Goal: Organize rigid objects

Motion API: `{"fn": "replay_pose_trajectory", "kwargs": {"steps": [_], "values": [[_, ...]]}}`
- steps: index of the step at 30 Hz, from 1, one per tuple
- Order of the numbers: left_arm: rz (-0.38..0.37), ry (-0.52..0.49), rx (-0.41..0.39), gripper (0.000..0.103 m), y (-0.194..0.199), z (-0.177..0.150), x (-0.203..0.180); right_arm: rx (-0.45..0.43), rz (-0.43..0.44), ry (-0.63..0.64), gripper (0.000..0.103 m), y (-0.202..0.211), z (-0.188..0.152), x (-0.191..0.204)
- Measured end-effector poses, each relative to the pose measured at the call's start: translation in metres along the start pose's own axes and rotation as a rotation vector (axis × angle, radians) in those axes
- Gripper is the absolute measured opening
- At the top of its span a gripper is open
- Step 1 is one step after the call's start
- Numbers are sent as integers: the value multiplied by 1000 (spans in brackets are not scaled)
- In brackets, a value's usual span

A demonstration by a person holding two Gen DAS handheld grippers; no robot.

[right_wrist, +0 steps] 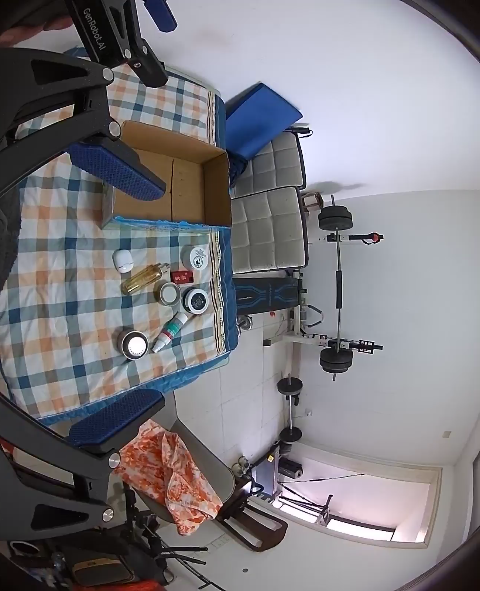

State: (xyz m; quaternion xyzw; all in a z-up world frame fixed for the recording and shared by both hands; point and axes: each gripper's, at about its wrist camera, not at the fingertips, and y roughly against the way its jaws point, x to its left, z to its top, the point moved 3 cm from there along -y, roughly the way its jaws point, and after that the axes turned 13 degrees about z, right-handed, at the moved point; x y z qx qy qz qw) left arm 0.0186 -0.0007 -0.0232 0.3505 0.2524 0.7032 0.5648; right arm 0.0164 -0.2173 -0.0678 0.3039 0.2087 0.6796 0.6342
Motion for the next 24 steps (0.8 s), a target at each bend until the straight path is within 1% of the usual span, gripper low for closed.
{"fn": "replay_pose_trajectory", "kwargs": {"steps": [6,9,18,24], "values": [[10,4,-8,103,4,8,9,-19,-14,16,103,7,5,6],[14,9,-14,103,3,3,7,-18,-12,13,103,7,5,6],[10,10,-13,103,3,2,9,-34,-19,15,103,11,2,5],[9,6,-15,103,3,1,8,-26,-20,5,103,13,0,3]]}}
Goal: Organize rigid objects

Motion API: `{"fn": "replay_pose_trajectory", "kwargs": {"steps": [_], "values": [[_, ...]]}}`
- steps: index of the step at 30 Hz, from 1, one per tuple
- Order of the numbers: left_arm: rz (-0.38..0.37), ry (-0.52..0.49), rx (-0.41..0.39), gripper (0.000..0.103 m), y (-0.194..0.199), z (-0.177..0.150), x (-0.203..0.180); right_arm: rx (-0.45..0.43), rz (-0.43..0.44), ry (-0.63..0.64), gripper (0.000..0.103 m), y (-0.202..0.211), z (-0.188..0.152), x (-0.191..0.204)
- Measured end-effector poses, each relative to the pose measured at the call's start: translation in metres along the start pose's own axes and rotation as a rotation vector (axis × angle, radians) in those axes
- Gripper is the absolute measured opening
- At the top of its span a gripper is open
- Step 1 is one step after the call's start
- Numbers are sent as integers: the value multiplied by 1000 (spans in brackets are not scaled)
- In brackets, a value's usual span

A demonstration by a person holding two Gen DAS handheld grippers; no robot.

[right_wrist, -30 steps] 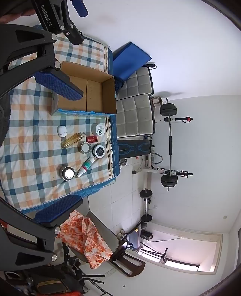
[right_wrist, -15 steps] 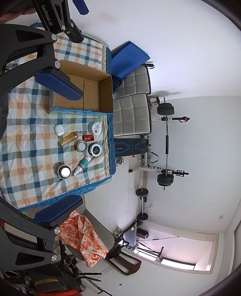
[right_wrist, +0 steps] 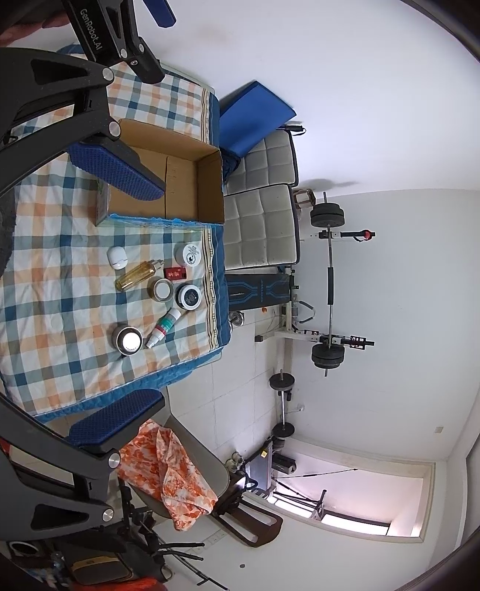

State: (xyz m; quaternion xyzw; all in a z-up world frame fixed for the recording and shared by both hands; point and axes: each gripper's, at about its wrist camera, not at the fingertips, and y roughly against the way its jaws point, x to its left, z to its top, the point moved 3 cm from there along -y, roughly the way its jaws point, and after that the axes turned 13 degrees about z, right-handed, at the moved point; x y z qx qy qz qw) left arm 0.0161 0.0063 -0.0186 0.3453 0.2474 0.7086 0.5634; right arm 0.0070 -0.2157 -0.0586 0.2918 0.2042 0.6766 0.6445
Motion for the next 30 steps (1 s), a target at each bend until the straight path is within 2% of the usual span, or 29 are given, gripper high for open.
{"fn": "replay_pose_trajectory", "kwargs": {"steps": [18,30], "values": [[-33,-40,2,103,5,-6,-12,6,-38,-22,103,5,-1,-4],[-29,-43,0,103,6,-5,-14,5,-38,-18,103,4,-1,-4]]}}
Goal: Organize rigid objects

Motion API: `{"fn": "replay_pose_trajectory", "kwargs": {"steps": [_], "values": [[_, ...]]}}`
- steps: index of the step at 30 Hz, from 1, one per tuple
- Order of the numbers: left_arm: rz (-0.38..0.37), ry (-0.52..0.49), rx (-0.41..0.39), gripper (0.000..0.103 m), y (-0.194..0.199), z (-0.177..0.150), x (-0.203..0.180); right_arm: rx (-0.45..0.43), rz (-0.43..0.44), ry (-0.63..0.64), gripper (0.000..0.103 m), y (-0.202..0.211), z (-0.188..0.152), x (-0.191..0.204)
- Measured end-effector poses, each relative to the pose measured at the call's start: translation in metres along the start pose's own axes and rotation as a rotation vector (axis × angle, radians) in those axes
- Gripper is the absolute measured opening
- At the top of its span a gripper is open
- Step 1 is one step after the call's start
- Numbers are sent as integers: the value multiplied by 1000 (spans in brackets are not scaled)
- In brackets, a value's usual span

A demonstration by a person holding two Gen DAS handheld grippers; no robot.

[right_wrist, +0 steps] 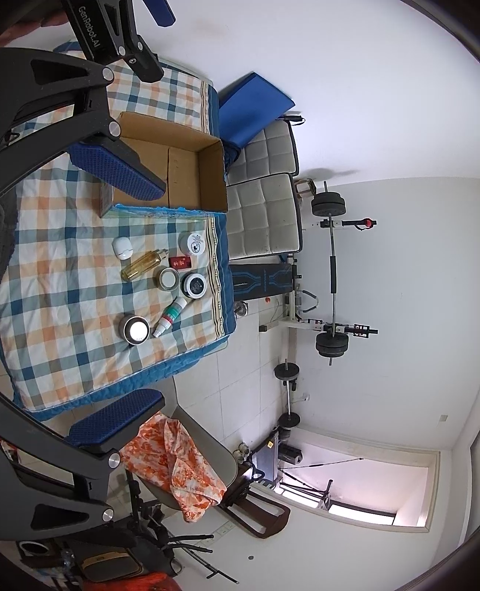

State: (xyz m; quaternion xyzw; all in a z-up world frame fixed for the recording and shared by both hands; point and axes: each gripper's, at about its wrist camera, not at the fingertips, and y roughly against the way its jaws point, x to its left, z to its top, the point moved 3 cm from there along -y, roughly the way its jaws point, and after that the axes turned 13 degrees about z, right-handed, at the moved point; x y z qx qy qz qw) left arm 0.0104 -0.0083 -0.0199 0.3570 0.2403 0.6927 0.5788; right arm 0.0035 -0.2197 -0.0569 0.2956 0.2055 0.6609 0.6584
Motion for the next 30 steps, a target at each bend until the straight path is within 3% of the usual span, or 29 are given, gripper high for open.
{"fn": "replay_pose_trajectory", "kwargs": {"steps": [24,30], "values": [[-1,5,9,103,-1,-7,2,10,4,-15,103,-1,-6,-1],[31,23,70,103,-40,-5,11,56,14,-50,103,-25,-10,-11]]}}
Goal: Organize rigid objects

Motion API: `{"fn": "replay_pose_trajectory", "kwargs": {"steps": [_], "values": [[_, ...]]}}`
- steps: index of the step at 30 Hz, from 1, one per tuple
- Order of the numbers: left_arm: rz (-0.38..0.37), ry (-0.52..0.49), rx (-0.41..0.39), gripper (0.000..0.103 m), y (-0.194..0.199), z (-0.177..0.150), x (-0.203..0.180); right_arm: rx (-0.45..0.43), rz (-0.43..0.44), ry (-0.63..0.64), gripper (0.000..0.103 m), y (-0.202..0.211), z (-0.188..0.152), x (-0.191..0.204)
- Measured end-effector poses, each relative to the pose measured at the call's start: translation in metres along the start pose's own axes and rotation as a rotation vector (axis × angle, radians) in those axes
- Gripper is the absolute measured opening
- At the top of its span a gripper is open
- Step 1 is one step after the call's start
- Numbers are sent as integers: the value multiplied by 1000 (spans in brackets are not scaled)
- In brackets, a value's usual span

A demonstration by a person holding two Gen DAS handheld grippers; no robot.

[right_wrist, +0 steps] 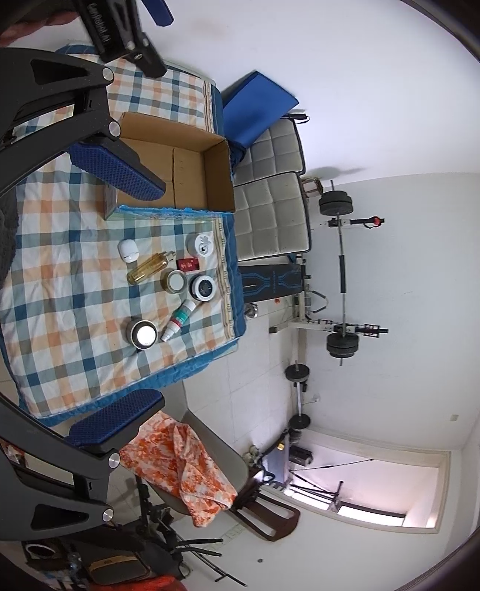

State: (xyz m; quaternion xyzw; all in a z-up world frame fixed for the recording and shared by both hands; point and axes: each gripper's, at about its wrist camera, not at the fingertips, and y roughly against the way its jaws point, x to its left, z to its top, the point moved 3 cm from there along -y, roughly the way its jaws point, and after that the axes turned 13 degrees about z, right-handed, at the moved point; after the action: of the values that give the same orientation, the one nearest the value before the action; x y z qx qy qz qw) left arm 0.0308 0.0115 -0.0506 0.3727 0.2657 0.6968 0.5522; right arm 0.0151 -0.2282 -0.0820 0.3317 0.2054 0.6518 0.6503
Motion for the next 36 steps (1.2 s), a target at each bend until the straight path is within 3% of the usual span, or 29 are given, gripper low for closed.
{"fn": "replay_pose_trajectory", "kwargs": {"steps": [14,22,29,30,32,36], "values": [[64,-40,330,103,-197,0,34,285,-54,-131,103,-167,-22,-66],[60,-76,485,103,-295,-9,49,429,-92,-125,103,-257,-41,-66],[-18,-80,563,102,-354,-14,51,502,-94,-121,103,-311,-51,-56],[-27,-79,568,100,-360,-15,50,508,-90,-121,103,-316,-53,-56],[-56,-82,589,87,-372,-17,45,530,-93,-121,103,-333,-56,-57],[-88,-110,624,74,-390,-23,36,561,-95,-134,103,-363,-61,-62]]}}
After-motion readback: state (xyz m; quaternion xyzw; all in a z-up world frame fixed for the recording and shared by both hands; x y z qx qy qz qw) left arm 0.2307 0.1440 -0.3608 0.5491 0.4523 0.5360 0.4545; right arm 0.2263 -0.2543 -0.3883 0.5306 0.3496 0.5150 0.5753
